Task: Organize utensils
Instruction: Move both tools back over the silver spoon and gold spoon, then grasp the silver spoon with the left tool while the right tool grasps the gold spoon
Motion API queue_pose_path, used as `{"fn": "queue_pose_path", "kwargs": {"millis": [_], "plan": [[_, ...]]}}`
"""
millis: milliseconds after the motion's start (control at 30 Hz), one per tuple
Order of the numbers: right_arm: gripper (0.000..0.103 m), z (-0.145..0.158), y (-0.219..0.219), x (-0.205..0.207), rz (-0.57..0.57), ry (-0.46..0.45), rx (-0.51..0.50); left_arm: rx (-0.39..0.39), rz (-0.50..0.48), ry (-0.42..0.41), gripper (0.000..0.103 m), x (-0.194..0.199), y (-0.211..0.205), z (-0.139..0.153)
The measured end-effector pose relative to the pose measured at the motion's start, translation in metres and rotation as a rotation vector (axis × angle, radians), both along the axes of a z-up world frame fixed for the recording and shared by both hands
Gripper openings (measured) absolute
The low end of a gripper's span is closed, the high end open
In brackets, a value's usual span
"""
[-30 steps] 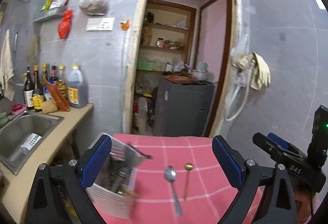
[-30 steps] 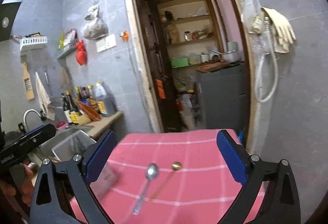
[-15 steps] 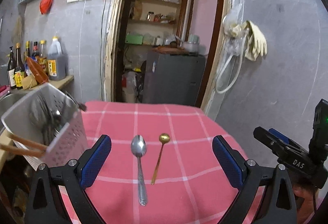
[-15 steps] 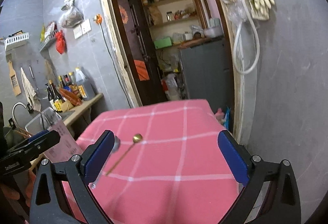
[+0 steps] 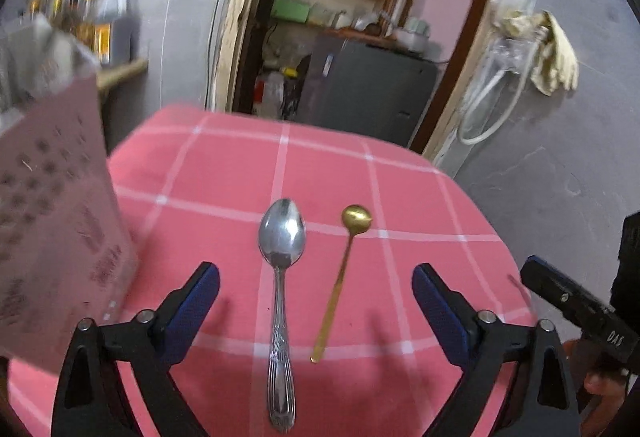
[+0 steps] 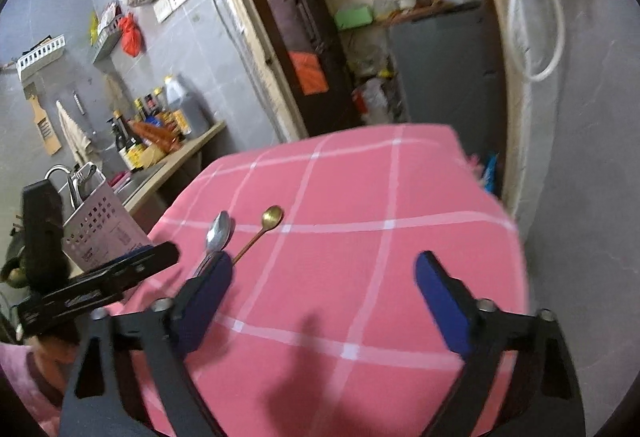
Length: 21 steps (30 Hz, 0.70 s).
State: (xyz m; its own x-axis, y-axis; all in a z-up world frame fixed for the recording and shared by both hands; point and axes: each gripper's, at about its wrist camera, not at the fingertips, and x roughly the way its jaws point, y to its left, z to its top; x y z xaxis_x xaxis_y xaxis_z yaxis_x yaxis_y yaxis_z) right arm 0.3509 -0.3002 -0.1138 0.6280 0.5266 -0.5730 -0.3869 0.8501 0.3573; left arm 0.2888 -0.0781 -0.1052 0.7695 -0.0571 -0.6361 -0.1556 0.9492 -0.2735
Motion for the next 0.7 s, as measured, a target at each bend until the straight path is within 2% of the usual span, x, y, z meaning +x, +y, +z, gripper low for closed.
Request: {"fn": "queue_pose_path", "kwargs": {"millis": [133, 200, 333, 433, 500, 700], "plan": [[0.062, -0.015, 0.021, 0.024, 0.080, 0.058, -0.010, -0.066, 0.015, 0.056, 0.079, 0.021, 0.013, -0.015], [0.054, -0.022, 0.034, 0.039, 0.121, 0.091, -0.014, -0.075, 0.024, 0.069, 0.076, 0.030, 0.018, -0.020], [0.038, -0.032, 0.056, 0.063, 0.182, 0.135, -0.018, -0.101, 0.025, 0.095, 0.062, 0.045, 0.024, -0.028], [0.032, -0.034, 0.069, 0.076, 0.223, 0.151, -0.017, -0.114, 0.031, 0.100, 0.056, 0.052, 0.029, -0.032], [0.032, -0.034, 0.079, 0.083, 0.252, 0.155, -0.022, -0.136, 0.039, 0.103, 0.053, 0.058, 0.033, -0.034], [0.027, -0.038, 0.105, 0.103, 0.336, 0.196, -0.021, -0.182, 0.030, 0.095, 0.051, 0.068, 0.040, -0.036]]}}
